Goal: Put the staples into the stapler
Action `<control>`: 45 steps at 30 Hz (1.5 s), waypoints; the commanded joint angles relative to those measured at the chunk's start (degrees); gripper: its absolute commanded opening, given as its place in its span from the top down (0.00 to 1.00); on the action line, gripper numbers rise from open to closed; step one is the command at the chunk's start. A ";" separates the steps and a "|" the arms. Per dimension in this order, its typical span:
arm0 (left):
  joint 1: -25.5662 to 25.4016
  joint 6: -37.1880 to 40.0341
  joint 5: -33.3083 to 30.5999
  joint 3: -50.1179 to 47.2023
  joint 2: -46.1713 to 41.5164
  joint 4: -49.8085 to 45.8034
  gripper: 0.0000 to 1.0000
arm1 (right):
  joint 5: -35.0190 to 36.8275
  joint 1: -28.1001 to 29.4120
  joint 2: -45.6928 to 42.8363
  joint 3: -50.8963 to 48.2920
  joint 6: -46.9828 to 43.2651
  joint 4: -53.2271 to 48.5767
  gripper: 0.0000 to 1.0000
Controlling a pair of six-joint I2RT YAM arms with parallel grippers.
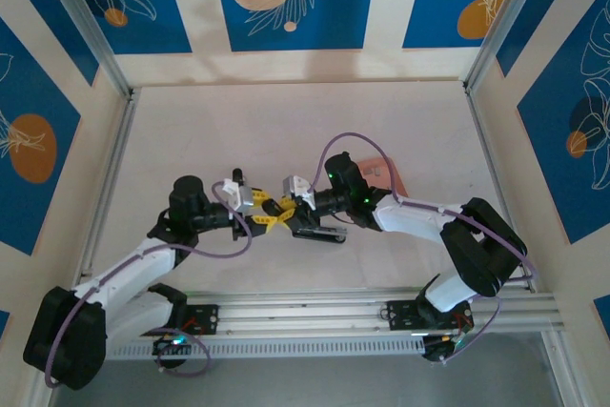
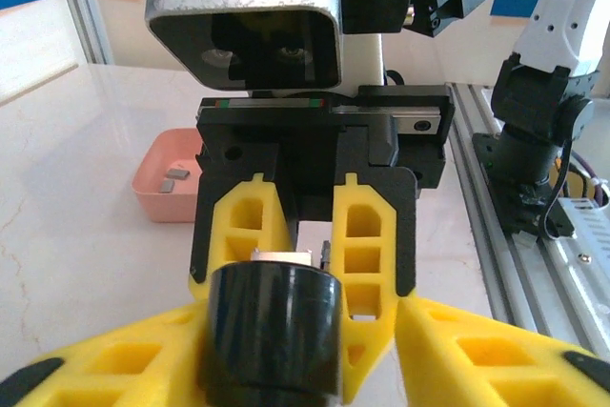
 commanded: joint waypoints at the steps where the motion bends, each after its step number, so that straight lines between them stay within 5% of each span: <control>1: -1.19 2.04 2.09 2.12 0.23 -0.54 0.57 | -2.01 0.37 -2.47 -0.07 0.87 3.00 0.76; 7: -1.33 2.92 1.32 3.36 -0.67 -3.57 0.91 | -1.40 0.36 -3.06 -1.23 2.18 3.75 0.74; 9: -1.31 3.91 -0.07 4.34 -1.62 -6.33 0.95 | -0.80 0.12 -3.76 -2.34 4.05 5.04 0.71; 14: -1.53 10.75 -5.08 11.94 -3.83 -24.69 0.96 | 4.82 -0.98 -6.44 -4.75 15.25 7.29 0.51; 20: -2.07 20.90 -12.02 21.70 -4.66 -48.77 0.94 | 11.83 -2.03 -11.96 -7.08 36.00 4.90 0.47; 25: -2.64 26.63 -16.66 28.40 -3.85 -62.32 0.92 | 18.26 -1.48 -14.16 -4.59 50.52 -9.48 0.47; 34: -7.16 31.30 -26.14 32.31 0.99 -71.83 0.91 | 17.94 -0.77 -14.94 -5.75 67.85 -21.07 0.50; 38: -11.48 29.99 -34.98 34.86 5.00 -73.44 0.91 | 12.35 -0.80 -11.13 -3.69 68.19 -25.25 0.50; 45: -15.28 29.37 -40.49 37.67 9.71 -75.09 0.92 | 10.14 -0.15 -4.93 -1.55 70.34 -28.58 0.52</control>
